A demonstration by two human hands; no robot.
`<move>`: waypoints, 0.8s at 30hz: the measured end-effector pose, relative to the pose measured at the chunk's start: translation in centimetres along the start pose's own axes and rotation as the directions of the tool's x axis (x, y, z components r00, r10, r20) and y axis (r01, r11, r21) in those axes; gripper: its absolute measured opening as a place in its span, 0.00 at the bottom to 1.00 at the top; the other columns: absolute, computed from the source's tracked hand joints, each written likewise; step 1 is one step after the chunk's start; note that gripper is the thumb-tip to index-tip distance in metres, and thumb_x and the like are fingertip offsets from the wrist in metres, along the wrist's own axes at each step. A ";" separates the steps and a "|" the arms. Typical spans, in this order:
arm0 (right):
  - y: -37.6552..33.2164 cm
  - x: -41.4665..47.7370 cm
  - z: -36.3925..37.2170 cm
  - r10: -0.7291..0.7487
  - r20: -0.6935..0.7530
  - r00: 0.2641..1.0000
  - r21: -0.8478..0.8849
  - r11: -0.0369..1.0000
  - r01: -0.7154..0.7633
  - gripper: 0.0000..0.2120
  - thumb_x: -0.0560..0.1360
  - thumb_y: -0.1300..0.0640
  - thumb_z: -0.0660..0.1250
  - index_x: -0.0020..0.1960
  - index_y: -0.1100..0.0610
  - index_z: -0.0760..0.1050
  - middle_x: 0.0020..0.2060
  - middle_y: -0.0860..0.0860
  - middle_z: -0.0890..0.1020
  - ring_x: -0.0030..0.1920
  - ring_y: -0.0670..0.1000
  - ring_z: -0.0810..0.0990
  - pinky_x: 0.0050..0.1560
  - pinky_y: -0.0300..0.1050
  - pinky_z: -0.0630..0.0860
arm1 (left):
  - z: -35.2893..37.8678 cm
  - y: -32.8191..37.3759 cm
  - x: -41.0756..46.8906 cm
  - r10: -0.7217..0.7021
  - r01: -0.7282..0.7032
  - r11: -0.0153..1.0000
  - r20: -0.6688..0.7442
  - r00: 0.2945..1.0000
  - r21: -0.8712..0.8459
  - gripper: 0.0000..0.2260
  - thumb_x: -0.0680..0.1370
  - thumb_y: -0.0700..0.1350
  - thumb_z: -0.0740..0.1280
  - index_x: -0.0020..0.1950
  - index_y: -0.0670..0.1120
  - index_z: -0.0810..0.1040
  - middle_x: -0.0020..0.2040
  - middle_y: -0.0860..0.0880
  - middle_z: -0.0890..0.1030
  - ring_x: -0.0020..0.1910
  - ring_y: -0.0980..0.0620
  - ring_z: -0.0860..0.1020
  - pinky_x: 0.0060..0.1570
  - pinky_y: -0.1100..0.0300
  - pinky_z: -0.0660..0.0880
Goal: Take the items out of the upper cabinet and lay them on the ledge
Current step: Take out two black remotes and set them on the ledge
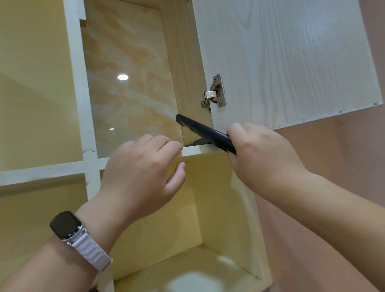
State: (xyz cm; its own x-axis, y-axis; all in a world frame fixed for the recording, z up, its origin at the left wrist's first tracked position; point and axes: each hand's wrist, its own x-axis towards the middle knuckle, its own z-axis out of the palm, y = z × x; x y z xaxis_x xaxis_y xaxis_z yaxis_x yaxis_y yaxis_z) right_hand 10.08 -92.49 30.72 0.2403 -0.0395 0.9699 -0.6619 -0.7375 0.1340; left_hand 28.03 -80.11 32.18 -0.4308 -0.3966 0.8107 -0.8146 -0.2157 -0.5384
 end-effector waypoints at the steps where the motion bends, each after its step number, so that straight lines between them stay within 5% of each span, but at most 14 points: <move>1: 0.1 -0.6 -0.2 0.066 0.022 0.998 0.055 0.996 -0.067 0.13 0.69 0.65 0.71 0.40 0.57 0.66 0.31 0.50 0.69 0.30 0.56 0.66 0.25 0.44 0.57 | 0.0 0.0 0.0 -0.005 0.005 1.000 0.005 1.000 -0.001 0.14 0.76 0.53 0.60 0.51 0.46 0.80 0.44 0.48 0.82 0.39 0.45 0.78 0.32 0.54 0.72; 3: 0.3 -2.2 -0.6 0.215 0.117 0.970 0.279 0.930 -0.240 0.05 0.74 0.58 0.67 0.47 0.55 0.71 0.35 0.49 0.75 0.35 0.54 0.72 0.32 0.48 0.66 | -0.1 0.1 0.0 -0.020 0.020 1.000 0.011 1.000 0.001 0.15 0.76 0.54 0.60 0.52 0.46 0.80 0.45 0.48 0.82 0.40 0.44 0.79 0.33 0.54 0.73; 5: 0.0 -4.1 -1.5 0.333 0.173 0.927 0.501 0.780 -0.374 0.04 0.74 0.56 0.66 0.46 0.53 0.71 0.33 0.47 0.77 0.33 0.46 0.74 0.30 0.38 0.68 | -0.4 0.4 0.4 -0.070 0.071 0.997 0.045 0.997 -0.013 0.18 0.76 0.56 0.58 0.56 0.48 0.79 0.45 0.49 0.82 0.43 0.45 0.79 0.35 0.53 0.74; 8: -0.7 -6.8 -2.2 0.431 0.279 0.858 0.661 0.562 -0.498 0.05 0.73 0.56 0.66 0.44 0.50 0.69 0.33 0.49 0.77 0.30 0.43 0.73 0.29 0.36 0.70 | -1.0 0.5 2.3 -0.200 0.209 0.978 0.243 0.949 -0.012 0.21 0.77 0.62 0.56 0.67 0.55 0.69 0.55 0.54 0.78 0.55 0.49 0.76 0.44 0.54 0.73; 12: -1.5 -9.1 -2.4 0.426 0.442 0.789 0.755 0.298 -0.584 0.07 0.70 0.53 0.63 0.43 0.41 0.68 0.41 0.59 0.82 0.38 0.60 0.80 0.38 0.60 0.77 | -0.7 -0.5 6.6 -0.168 0.263 0.963 0.624 0.763 -0.063 0.35 0.71 0.69 0.63 0.75 0.57 0.61 0.69 0.53 0.71 0.65 0.50 0.72 0.62 0.51 0.71; 14: -1.3 -10.0 -2.4 0.386 0.521 0.761 0.768 0.178 -0.615 0.10 0.73 0.58 0.62 0.48 0.42 0.69 0.38 0.57 0.82 0.34 0.58 0.78 0.34 0.56 0.74 | 0.2 -1.1 8.5 -0.119 0.349 0.924 0.747 0.654 -0.158 0.39 0.67 0.70 0.67 0.75 0.57 0.61 0.71 0.53 0.70 0.67 0.52 0.71 0.67 0.51 0.68; 16: -1.1 -11.1 -2.4 0.331 0.603 0.726 0.759 0.041 -0.649 0.10 0.76 0.62 0.60 0.50 0.47 0.71 0.35 0.56 0.80 0.32 0.53 0.76 0.34 0.50 0.75 | 1.0 -1.9 10.2 -0.080 0.418 0.886 0.821 0.566 -0.202 0.34 0.71 0.66 0.68 0.73 0.57 0.64 0.69 0.54 0.72 0.66 0.53 0.72 0.67 0.52 0.68; 19: -0.4 -12.5 -2.0 0.279 0.672 0.686 0.722 -0.040 -0.691 0.09 0.74 0.58 0.63 0.43 0.44 0.75 0.34 0.54 0.80 0.33 0.52 0.79 0.37 0.48 0.80 | 2.5 -3.0 12.3 -0.060 0.481 0.845 0.853 0.519 -0.233 0.22 0.76 0.52 0.67 0.70 0.57 0.70 0.65 0.55 0.76 0.62 0.56 0.74 0.65 0.55 0.69; 24: 1.3 -13.7 -1.2 0.262 0.691 0.673 0.704 -0.031 -0.710 0.09 0.62 0.51 0.65 0.42 0.41 0.75 0.37 0.58 0.81 0.34 0.52 0.80 0.36 0.46 0.78 | 5.5 -3.0 14.2 -0.083 0.374 0.917 0.850 0.521 -0.140 0.26 0.75 0.47 0.67 0.72 0.56 0.68 0.65 0.55 0.75 0.61 0.53 0.75 0.65 0.54 0.71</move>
State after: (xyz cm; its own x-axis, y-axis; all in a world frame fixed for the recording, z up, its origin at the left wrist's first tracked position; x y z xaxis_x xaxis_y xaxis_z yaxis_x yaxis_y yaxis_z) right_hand 5.04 -92.13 17.88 0.4792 -0.6858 0.5477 0.3495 -0.4234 -0.8359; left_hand 26.51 -89.96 44.09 0.1733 -0.9468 0.2712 -0.9623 -0.2214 -0.1579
